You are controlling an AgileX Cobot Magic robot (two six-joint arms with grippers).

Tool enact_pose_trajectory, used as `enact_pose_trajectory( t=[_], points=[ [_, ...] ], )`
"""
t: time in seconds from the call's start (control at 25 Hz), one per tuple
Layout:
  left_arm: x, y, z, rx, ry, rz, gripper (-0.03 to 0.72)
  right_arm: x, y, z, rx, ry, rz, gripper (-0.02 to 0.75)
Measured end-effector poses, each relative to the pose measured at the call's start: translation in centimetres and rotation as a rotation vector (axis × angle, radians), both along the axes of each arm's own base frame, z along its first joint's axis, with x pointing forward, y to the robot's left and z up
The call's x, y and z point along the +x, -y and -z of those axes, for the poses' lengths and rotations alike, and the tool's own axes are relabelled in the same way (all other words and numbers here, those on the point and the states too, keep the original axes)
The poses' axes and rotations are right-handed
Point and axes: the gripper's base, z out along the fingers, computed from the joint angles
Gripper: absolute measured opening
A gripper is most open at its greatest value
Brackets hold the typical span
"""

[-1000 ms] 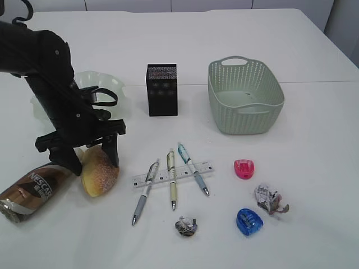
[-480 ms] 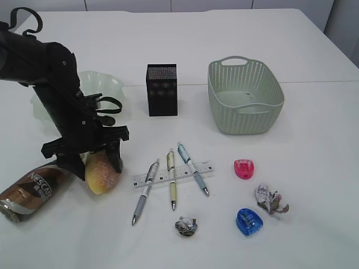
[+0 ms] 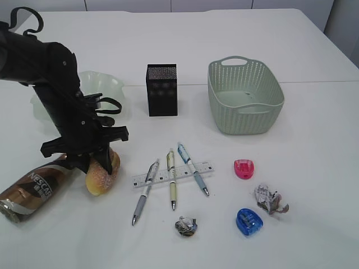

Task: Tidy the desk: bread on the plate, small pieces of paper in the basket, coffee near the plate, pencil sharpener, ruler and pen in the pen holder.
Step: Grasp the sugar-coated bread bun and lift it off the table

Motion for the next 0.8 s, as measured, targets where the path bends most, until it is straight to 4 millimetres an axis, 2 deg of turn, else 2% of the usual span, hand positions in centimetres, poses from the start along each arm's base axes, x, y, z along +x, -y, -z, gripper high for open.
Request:
enact_pose_trajectory(
  t=[0.16,0.4,0.8],
  points=[
    [0.1,0.0,-0.2,0.007,-0.002,0.029,0.205,0.0,0.0,0.0,0.0,0.0,-0.002,0.364],
    [0.8,0.3,-2.0,0.013,-0.009,0.074,0.203,0.0,0.0,0.0,0.0,0.0,-0.002,0.364],
    [0.8,0.3,-4.2,0.039,-0.101,0.128,0.203,0.0,0.0,0.0,-0.001,0.0,-0.006,0.364]
  ],
)
